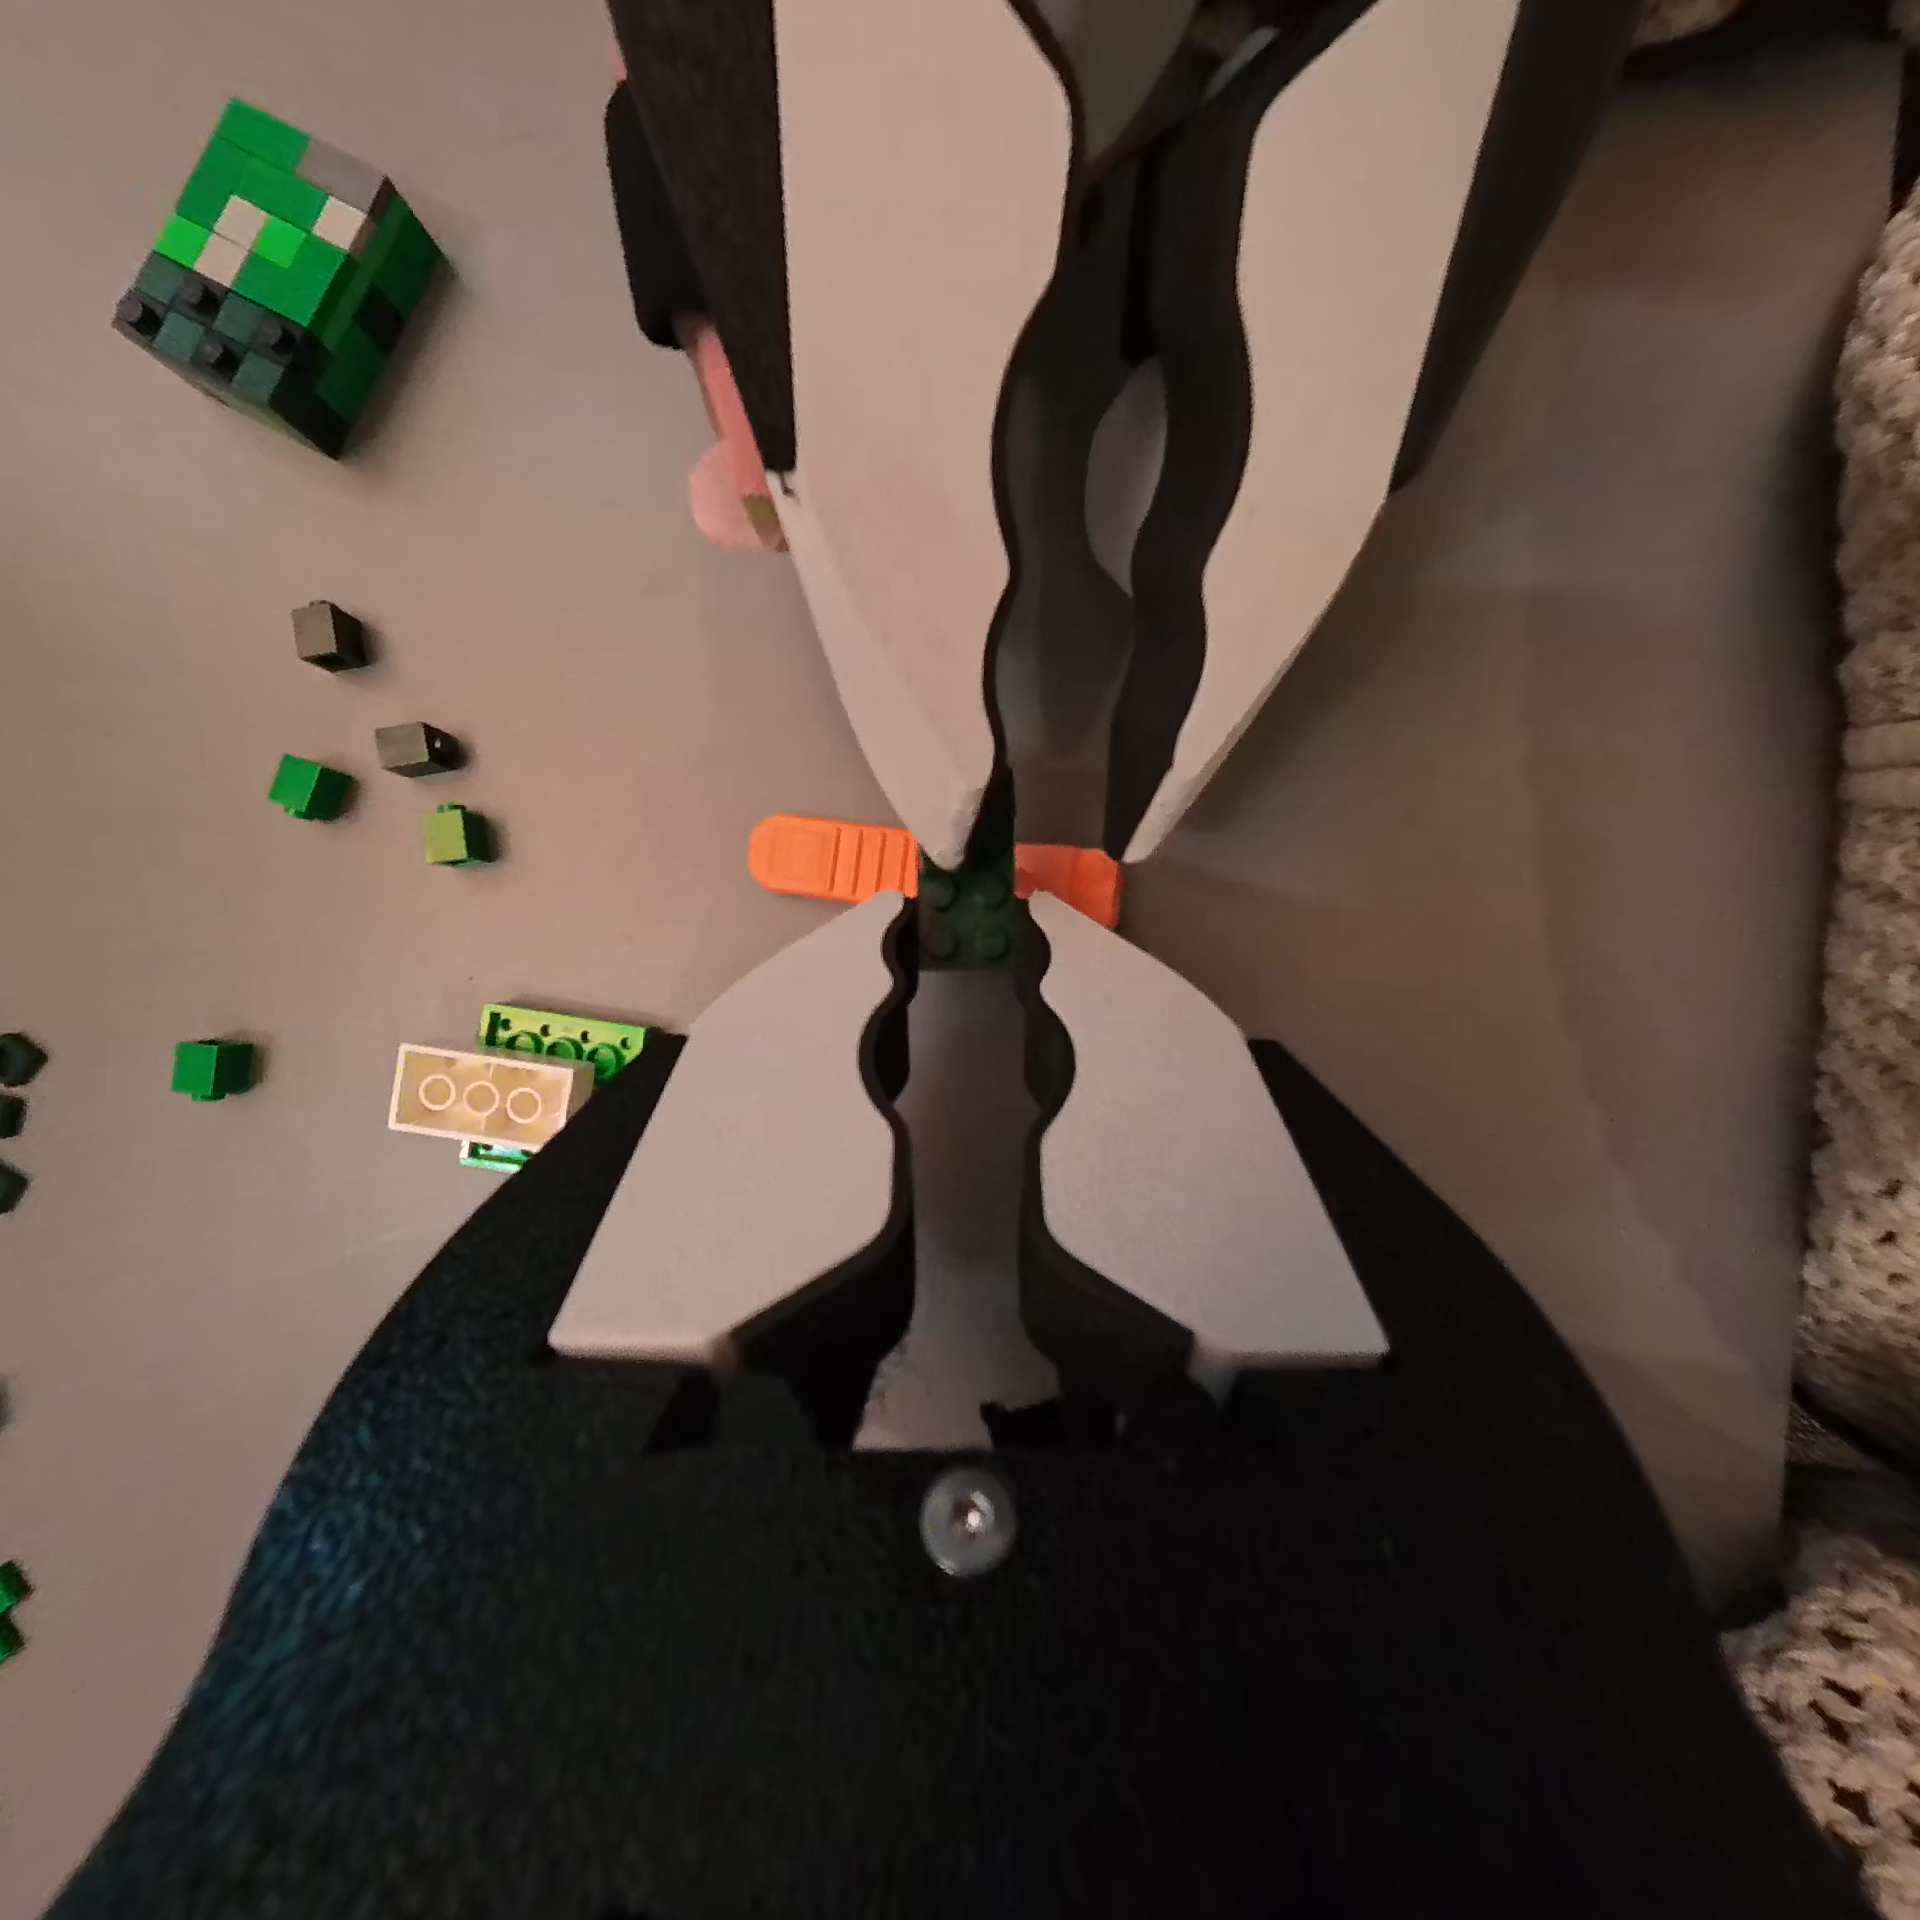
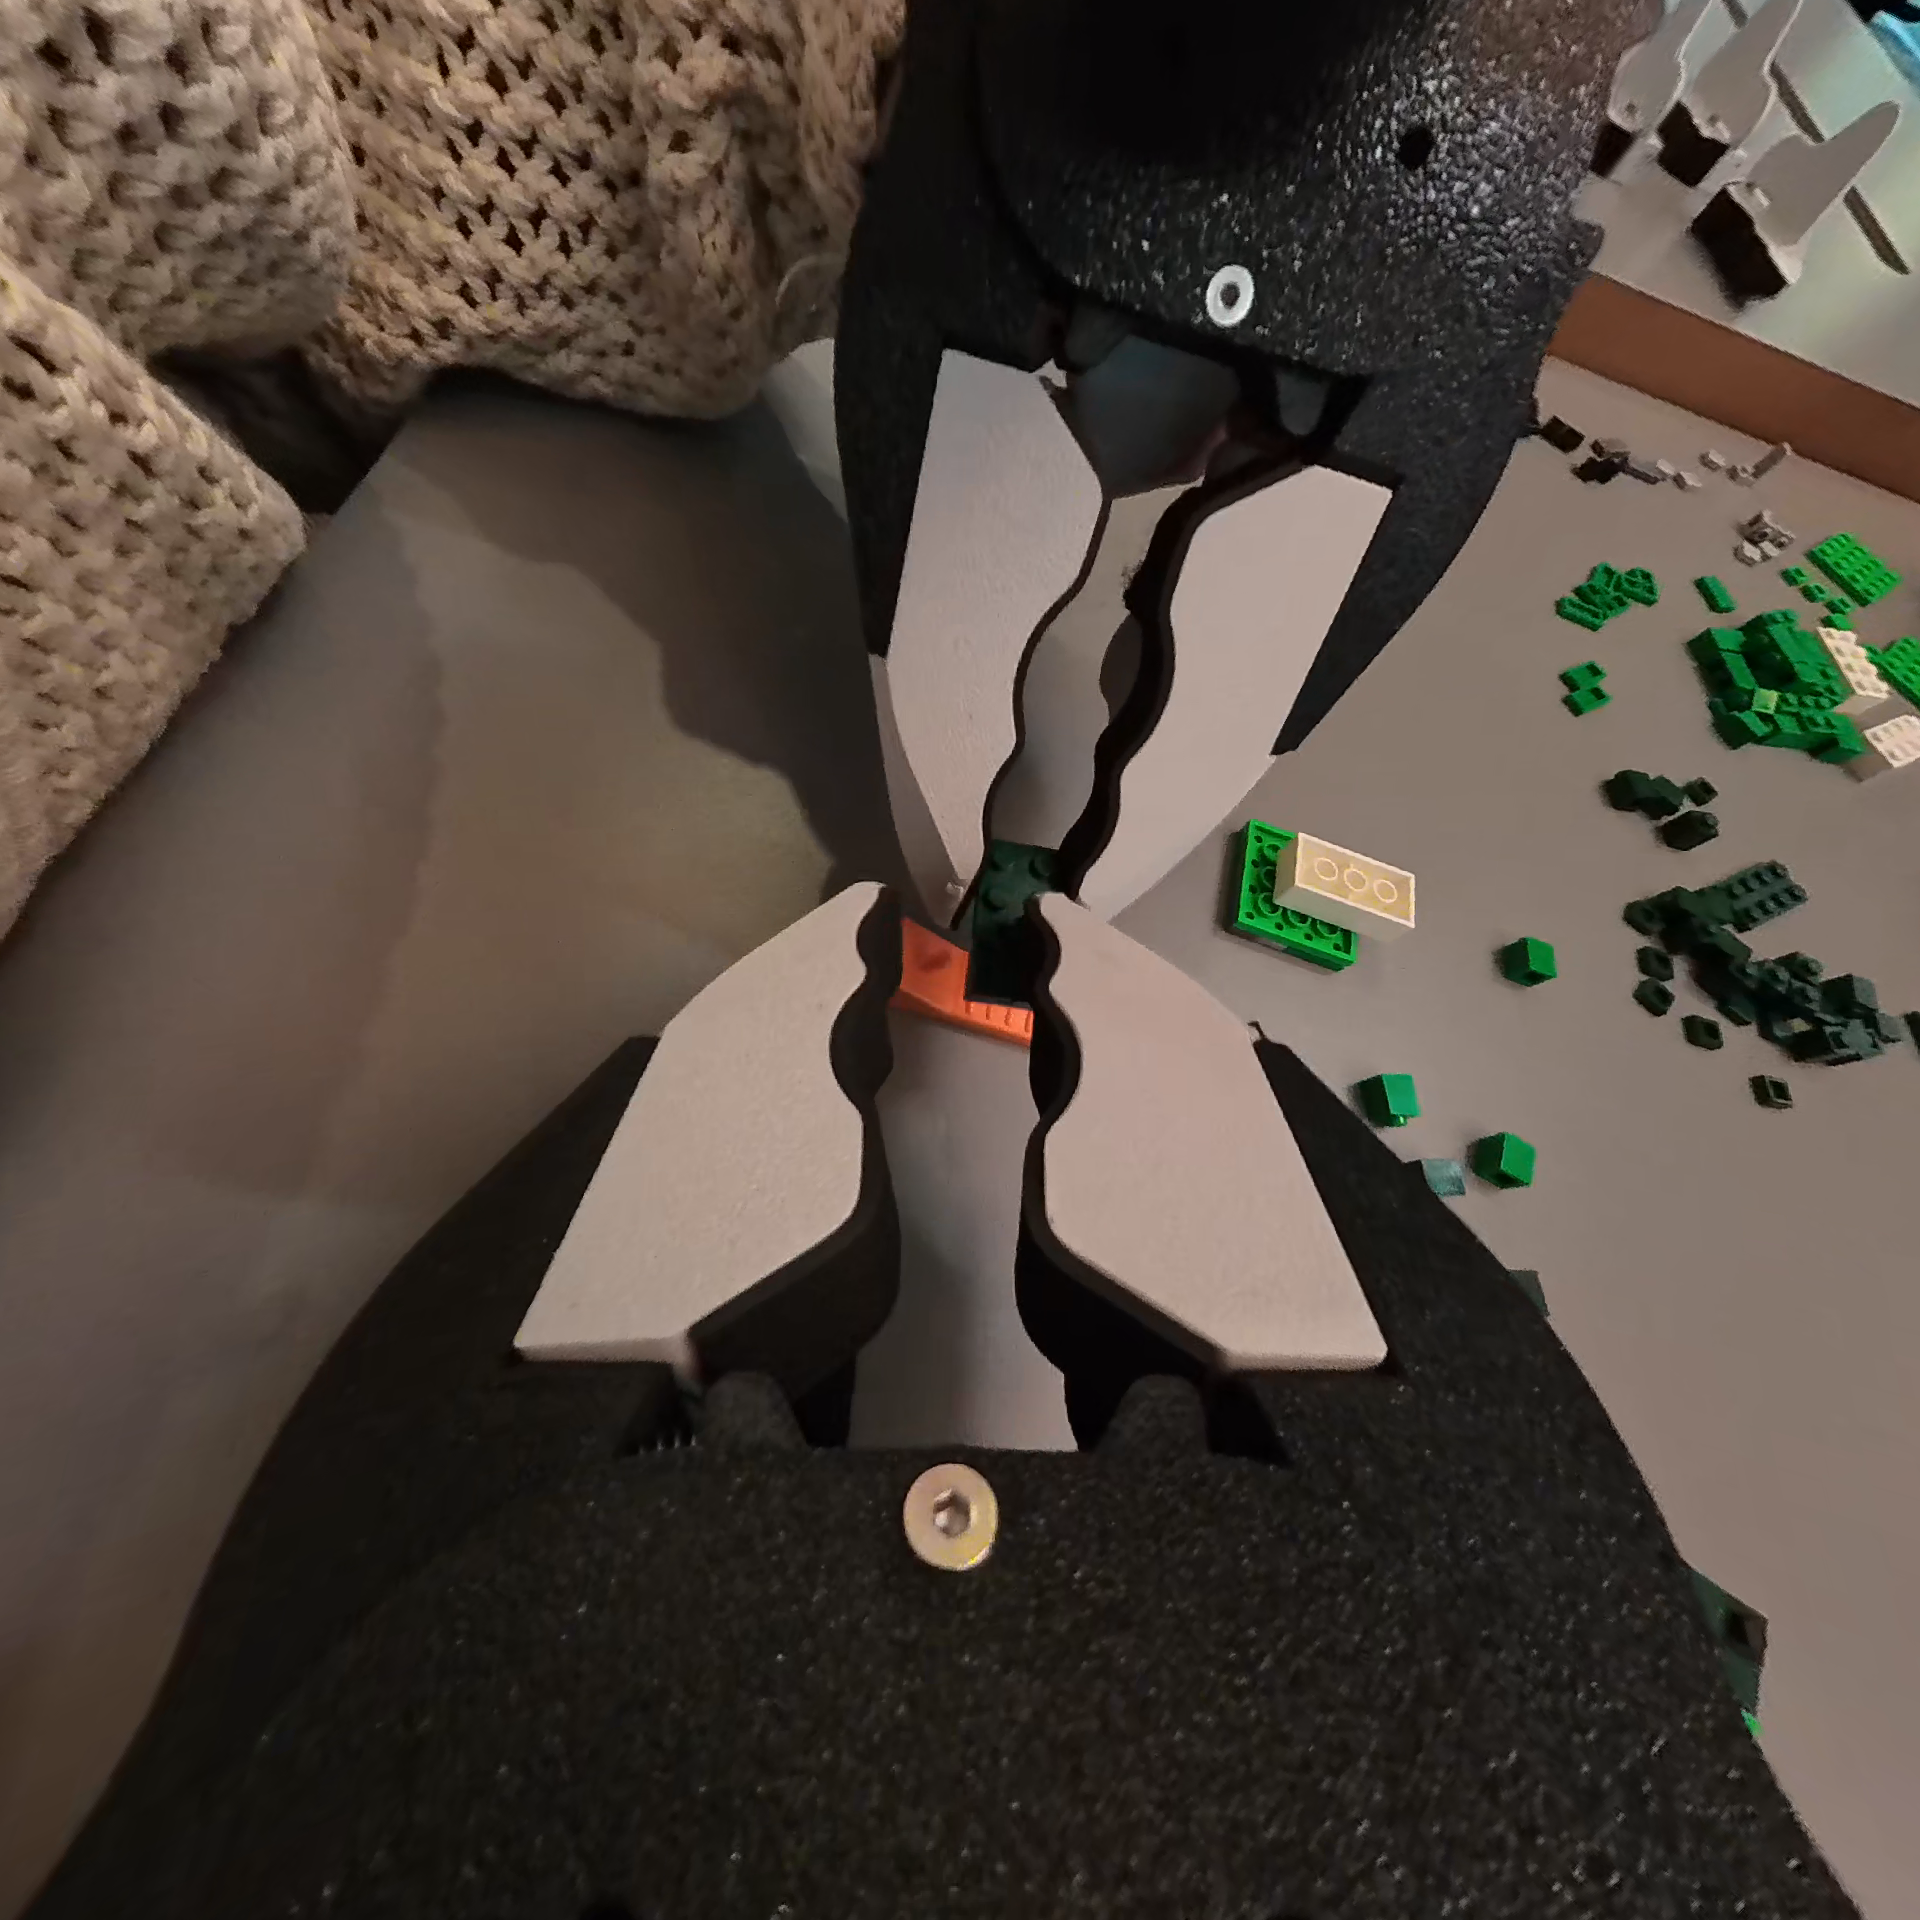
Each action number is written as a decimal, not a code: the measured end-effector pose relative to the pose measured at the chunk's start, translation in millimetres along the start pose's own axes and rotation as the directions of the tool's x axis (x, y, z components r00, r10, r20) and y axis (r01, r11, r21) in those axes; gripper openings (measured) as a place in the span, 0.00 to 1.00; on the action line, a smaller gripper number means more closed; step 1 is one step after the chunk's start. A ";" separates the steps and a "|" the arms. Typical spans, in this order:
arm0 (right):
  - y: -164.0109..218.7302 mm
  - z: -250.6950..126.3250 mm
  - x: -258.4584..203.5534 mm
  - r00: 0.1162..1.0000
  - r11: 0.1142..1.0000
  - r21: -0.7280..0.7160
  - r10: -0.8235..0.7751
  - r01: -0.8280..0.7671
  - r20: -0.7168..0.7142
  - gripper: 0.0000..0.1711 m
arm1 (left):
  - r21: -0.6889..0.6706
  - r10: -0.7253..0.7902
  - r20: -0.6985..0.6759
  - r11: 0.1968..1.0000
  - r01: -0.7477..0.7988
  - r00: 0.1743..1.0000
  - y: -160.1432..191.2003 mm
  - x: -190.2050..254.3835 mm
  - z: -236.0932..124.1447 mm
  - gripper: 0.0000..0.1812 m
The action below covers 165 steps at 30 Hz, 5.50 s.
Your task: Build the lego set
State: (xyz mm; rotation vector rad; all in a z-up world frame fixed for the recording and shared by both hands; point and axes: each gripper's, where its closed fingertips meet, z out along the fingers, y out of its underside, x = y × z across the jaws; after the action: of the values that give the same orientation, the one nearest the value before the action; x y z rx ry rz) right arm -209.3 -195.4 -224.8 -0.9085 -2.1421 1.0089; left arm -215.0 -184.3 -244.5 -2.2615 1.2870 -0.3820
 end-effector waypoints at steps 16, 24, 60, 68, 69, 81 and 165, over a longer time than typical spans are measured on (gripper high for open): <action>-9.8 -19.6 29.1 0.945 0.931 0.176 0.327 -0.319 -0.012 0.10 | 0.020 0.015 0.035 1.000 -0.016 0.999 -2.2 -4.0 -3.1 0.09; -0.4 -15.8 35.4 0.451 0.436 0.120 0.846 -0.892 0.283 0.17 | 0.032 0.022 0.060 0.999 -0.024 0.998 -6.3 -7.8 -8.6 0.09; 3.6 -7.2 26.1 0.341 0.337 0.070 0.881 -0.939 0.329 0.13 | 0.021 0.021 0.055 1.000 -0.022 0.998 -10.4 -10.8 -3.8 0.09; 3.4 -7.2 24.8 0.338 0.337 0.064 0.880 -0.939 0.333 0.10 | 0.023 0.020 0.059 1.000 -0.021 0.998 -10.2 -11.2 -3.7 0.09; 3.1 -7.6 25.0 0.337 0.335 0.066 0.880 -0.940 0.335 0.09 | 0.023 0.019 0.059 1.000 -0.020 0.998 -10.0 -11.2 -3.7 0.09; -3.9 -13.2 30.4 0.373 0.346 0.139 0.859 -0.928 0.351 0.06 | 0.077 0.038 0.138 0.996 -0.049 0.990 -13.7 -16.5 -6.8 0.09; -59.6 -59.3 27.4 0.964 0.809 0.543 0.268 -0.224 -0.001 0.04 | 0.679 -0.050 0.147 0.731 -0.064 0.988 -68.0 -1.0 -49.7 0.03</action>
State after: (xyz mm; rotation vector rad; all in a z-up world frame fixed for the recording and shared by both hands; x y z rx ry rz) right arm -200.9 -178.4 -138.4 -0.9283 -1.5560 1.5776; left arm -190.3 -168.9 -165.4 -1.6095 0.8682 -0.5577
